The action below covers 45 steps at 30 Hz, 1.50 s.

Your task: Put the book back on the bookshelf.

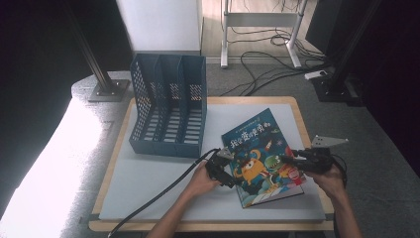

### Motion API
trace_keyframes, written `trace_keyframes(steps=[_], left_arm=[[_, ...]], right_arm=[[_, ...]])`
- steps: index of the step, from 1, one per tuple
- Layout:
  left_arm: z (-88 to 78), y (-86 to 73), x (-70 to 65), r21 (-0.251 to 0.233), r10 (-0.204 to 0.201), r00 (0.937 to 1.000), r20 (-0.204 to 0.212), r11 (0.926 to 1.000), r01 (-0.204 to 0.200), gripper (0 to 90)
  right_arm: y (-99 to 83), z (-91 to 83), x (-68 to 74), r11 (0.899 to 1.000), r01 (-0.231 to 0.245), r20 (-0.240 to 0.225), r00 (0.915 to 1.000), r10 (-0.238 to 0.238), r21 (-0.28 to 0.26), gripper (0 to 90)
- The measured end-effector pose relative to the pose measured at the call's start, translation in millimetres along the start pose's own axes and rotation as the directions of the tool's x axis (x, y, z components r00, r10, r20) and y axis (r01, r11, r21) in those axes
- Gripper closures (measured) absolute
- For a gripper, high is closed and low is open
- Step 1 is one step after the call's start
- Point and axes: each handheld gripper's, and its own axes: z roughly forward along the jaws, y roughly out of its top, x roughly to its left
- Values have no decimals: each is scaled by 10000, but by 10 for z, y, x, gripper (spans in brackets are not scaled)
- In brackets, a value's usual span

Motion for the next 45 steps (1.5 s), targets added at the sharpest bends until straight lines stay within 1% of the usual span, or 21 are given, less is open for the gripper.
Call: trace_keyframes(steps=[2,5,6,8,10,15,18,21,23,25,27,31,32,36,37,38,42,44,45], left_arm=[[-7,0,17,154,-141,9999,51,9998,141,0],[-24,-11,44,198,-193,9998,90,9996,191,0],[-24,-11,44,198,-193,9998,90,9996,191,0],[-34,-12,36,349,-62,10000,-73,9994,65,0],[-45,-15,43,409,-74,9999,-81,9991,78,0],[-51,-10,67,377,-238,9997,84,9990,235,0],[-48,-2,81,350,-266,9995,175,9990,259,0],[-26,11,89,240,-287,9994,203,9993,283,0],[-18,24,105,157,-493,9983,326,9987,488,0],[-18,28,110,161,-511,9980,363,9986,505,0],[-18,29,105,152,-501,9982,340,9987,496,0],[-38,40,128,22,-790,9949,634,9969,791,0],[-43,43,128,-26,-806,9946,660,9967,810,0],[-60,54,117,-81,-696,9957,606,9975,702,0],[-60,54,117,-81,-696,9957,606,9975,702,0],[-64,57,115,-91,-692,9958,604,9975,699,0],[-106,80,104,-295,-780,9948,651,9964,801,0],[-151,100,107,-463,-802,9943,703,9954,836,0],[-151,100,107,-463,-802,9943,703,9954,836,0]], right_arm=[[-7,-3,-1,10000,43,-26,10000,-43,-49,608],[-3,-12,18,9997,207,-32,9998,-208,-154,609],[-3,-18,28,9992,319,-28,9995,-320,-226,609],[-12,-34,43,9984,457,-18,9990,-458,-344,609],[-31,-47,50,9976,510,-30,9987,-512,-464,609],[-97,-96,77,9924,798,-27,9968,-804,-938,609],[-103,-114,103,9892,962,-29,9953,-972,-1101,609],[-81,-119,121,9880,1110,-32,9937,-1120,-1073,609],[-63,-117,130,9876,1178,-35,9929,-1188,-1036,609],[-57,-116,135,9873,1203,-12,9926,-1211,-1042,608],[-53,-118,133,9899,1065,-5,9943,-1070,-941,608],[-61,-119,80,9961,612,-166,9979,-624,-639,611],[-63,-120,70,9969,499,-224,9984,-514,-609,614],[-59,-130,39,9994,184,-336,9992,-194,-303,618],[-59,-130,39,9994,184,-336,9992,-194,-303,618],[-65,-131,20,9999,-9,-344,9994,4,-139,618],[-96,-131,-24,9991,-426,-356,9984,428,55,616],[-118,-125,-51,9975,-702,-289,9971,705,129,613],[-129,-122,-68,9966,-798,-252,9964,804,214,606]])
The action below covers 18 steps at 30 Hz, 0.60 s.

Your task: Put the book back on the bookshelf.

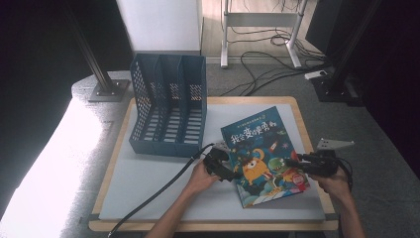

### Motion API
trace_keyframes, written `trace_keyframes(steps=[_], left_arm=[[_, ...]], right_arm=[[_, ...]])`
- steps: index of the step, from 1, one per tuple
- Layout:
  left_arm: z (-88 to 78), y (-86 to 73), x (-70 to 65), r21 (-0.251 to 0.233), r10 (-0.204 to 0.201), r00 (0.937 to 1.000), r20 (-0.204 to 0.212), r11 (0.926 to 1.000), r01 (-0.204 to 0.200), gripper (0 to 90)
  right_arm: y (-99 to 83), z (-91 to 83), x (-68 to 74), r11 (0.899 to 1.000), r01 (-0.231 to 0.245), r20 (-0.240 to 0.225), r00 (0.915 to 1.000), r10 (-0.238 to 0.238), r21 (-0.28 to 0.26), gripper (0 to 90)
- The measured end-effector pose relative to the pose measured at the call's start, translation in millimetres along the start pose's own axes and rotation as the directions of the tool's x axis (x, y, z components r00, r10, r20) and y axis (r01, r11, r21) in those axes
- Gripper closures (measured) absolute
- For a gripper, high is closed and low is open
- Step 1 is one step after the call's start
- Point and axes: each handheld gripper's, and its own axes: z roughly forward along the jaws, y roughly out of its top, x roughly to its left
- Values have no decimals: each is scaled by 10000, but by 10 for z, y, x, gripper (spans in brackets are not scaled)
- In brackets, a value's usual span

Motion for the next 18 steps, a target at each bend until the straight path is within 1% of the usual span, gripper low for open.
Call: trace_keyframes(steps=[1,2,4,6,9,14,15,16,17,18], left_arm=[[-28,14,-3,-125,-9,10000,37,9999,9,0],[-88,44,-14,-364,-64,9999,110,9993,68,0],[-141,73,-35,-460,-27,10000,74,9989,31,0],[-170,90,-54,-443,-28,10000,62,9990,31,0],[-194,108,-78,-340,-45,9998,191,9994,51,0],[-228,126,-110,-334,-59,9998,207,9994,66,0],[-257,144,-133,-324,-89,9999,81,9994,91,0],[-257,144,-133,-324,-89,9999,81,9994,91,13],[-270,149,-154,-325,-1,9999,-167,9995,-4,42],[-298,160,-197,-271,184,9971,-732,9994,-204,70]], right_arm=[[-10,8,-12,9999,-109,98,9999,108,92,596],[-19,17,-27,9997,-177,179,9997,174,194,589],[-34,28,-52,9992,-316,228,9993,311,224,587],[-41,45,-66,9989,-407,260,9989,401,214,585],[-41,77,-78,9986,-457,281,9986,450,264,577],[-46,132,-101,9976,-591,361,9977,577,374,565],[-51,143,-106,9973,-645,391,9972,631,364,562],[-51,143,-106,9973,-645,391,9972,631,364,562],[-58,160,-112,9965,-715,475,9965,695,426,553],[-62,170,-114,9964,-732,511,9962,709,438,550]])
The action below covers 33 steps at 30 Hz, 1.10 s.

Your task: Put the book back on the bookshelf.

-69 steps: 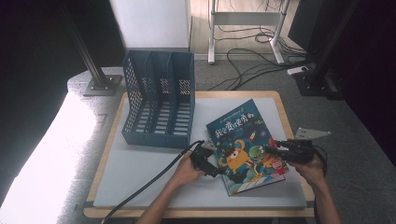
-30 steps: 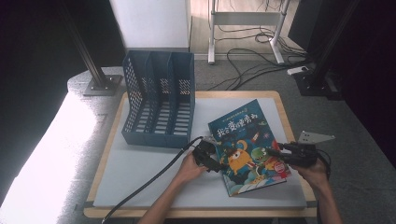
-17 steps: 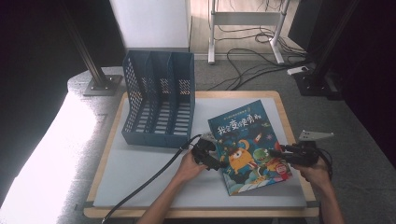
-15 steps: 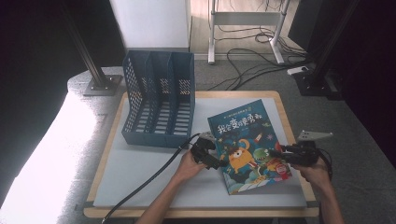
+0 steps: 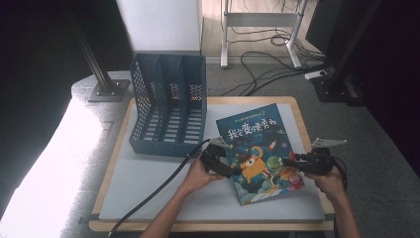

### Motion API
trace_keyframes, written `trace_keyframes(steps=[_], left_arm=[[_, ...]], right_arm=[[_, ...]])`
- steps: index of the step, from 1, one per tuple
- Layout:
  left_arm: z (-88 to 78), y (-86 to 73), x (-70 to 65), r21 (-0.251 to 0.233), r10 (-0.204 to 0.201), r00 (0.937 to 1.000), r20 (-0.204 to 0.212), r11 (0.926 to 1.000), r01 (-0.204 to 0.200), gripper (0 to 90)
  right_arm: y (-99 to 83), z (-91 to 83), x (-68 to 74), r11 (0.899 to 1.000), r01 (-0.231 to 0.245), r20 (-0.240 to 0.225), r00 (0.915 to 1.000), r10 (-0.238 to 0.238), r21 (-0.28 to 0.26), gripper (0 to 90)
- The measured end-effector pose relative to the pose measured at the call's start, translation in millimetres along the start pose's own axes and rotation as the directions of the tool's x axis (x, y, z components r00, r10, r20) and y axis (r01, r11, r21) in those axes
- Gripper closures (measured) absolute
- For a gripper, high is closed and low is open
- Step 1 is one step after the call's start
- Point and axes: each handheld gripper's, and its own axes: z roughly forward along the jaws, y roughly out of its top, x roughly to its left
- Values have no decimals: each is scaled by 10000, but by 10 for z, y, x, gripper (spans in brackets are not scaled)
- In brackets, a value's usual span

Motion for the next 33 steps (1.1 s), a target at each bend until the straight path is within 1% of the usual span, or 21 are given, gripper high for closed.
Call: trace_keyframes(steps=[2,3,4,5,6,7,8,10,11,12,13,16,21,22,23,24,26,29,30,33], left_arm=[[-30,11,-28,35,172,9990,-408,9998,-170,144],[-47,17,-34,33,261,9982,-534,9997,-259,169],[-47,17,-34,33,261,9982,-534,9997,-259,185],[-74,25,-48,27,375,9952,-907,9993,-374,210],[-91,28,-64,50,558,9899,-1307,9984,-556,255],[-91,28,-64,50,558,9899,-1307,9984,-556,299],[-111,33,-84,58,750,9826,-1700,9972,-751,332],[-132,39,-92,18,781,9815,-1747,9969,-790,355],[-177,55,-103,-100,796,9807,-1785,9965,-827,376],[-177,55,-103,-100,796,9807,-1785,9965,-827,397],[-224,75,-117,-217,786,9796,-1850,9962,-841,411],[-287,96,-131,-263,846,9776,-1926,9955,-913,450],[-405,130,-170,-402,867,9788,-1857,9946,-957,517],[-405,130,-170,-402,867,9788,-1857,9946,-957,532],[-468,148,-193,-556,880,9792,-1826,9935,-997,553],[-497,156,-204,-634,881,9795,-1814,9929,-1011,572],[-541,171,-226,-701,967,9775,-1873,9913,-1115,604],[-606,199,-263,-678,1177,9704,-2108,9886,-1346,633],[-626,204,-270,-700,1206,9694,-2141,9879,-1383,641],[-670,211,-274,-765,1224,9694,-2127,9870,-1414,665]], right_arm=[[-7,18,-4,10000,-8,54,10000,8,10,544],[-9,24,-5,10000,-19,63,10000,19,49,542],[-12,35,-4,10000,-34,90,10000,33,14,540],[-13,42,-4,10000,-31,97,9999,31,-8,539],[-11,52,-3,10000,-43,119,9999,43,7,538],[-8,68,-3,10000,-73,171,9998,73,14,535],[-4,79,-1,10000,-73,201,9998,73,38,532],[6,101,2,10000,-31,284,9996,29,75,525],[10,110,4,9999,-10,347,9994,6,112,519],[10,110,4,9999,-10,347,9994,6,112,519],[24,128,11,9998,50,449,9990,-57,168,515],[56,136,43,9996,255,571,9980,-259,88,514],[115,168,82,9988,486,720,9962,-485,1,511],[126,173,92,9987,506,756,9959,-503,-16,511],[139,180,101,9986,530,807,9954,-521,-87,510],[149,184,106,9982,576,835,9949,-562,-147,511],[169,192,125,9975,678,921,9936,-655,-222,511],[203,207,159,9959,863,1073,9908,-828,-284,509],[210,218,170,9953,899,1129,9900,-851,-373,508],[222,233,181,9946,932,1140,9896,-875,-454,505]])
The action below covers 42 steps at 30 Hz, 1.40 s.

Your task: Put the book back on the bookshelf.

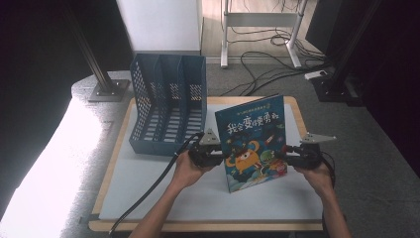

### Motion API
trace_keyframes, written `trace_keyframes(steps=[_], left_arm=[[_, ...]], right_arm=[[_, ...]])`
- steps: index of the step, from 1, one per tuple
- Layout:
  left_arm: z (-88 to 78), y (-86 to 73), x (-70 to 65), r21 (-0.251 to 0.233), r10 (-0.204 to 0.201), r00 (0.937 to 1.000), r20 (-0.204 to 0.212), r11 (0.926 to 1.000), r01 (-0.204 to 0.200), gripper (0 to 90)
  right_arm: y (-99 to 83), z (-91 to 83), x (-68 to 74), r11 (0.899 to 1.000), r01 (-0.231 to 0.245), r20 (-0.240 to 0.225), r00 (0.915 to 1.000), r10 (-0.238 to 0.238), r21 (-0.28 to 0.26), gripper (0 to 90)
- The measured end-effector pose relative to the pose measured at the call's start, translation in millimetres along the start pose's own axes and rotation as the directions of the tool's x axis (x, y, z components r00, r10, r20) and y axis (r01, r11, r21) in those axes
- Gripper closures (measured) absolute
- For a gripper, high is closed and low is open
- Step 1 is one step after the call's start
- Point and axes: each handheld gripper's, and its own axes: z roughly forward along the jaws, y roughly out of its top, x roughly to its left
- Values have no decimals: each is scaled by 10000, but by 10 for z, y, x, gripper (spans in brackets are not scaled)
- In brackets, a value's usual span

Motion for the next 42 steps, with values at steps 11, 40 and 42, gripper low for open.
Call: trace_keyframes(steps=[11,40,42], left_arm=[[-182,35,-3,-285,226,9968,767,9994,-205,819],[43,-276,-81,512,729,9968,328,9959,-745,795],[79,-336,-69,332,546,9976,426,9979,-561,797]], right_arm=[[63,89,112,9974,488,403,9981,-467,-535,452],[-47,265,157,9909,1230,1351,9842,-1147,-542,269],[-75,306,152,9910,1233,1273,9851,-1159,-521,270]])
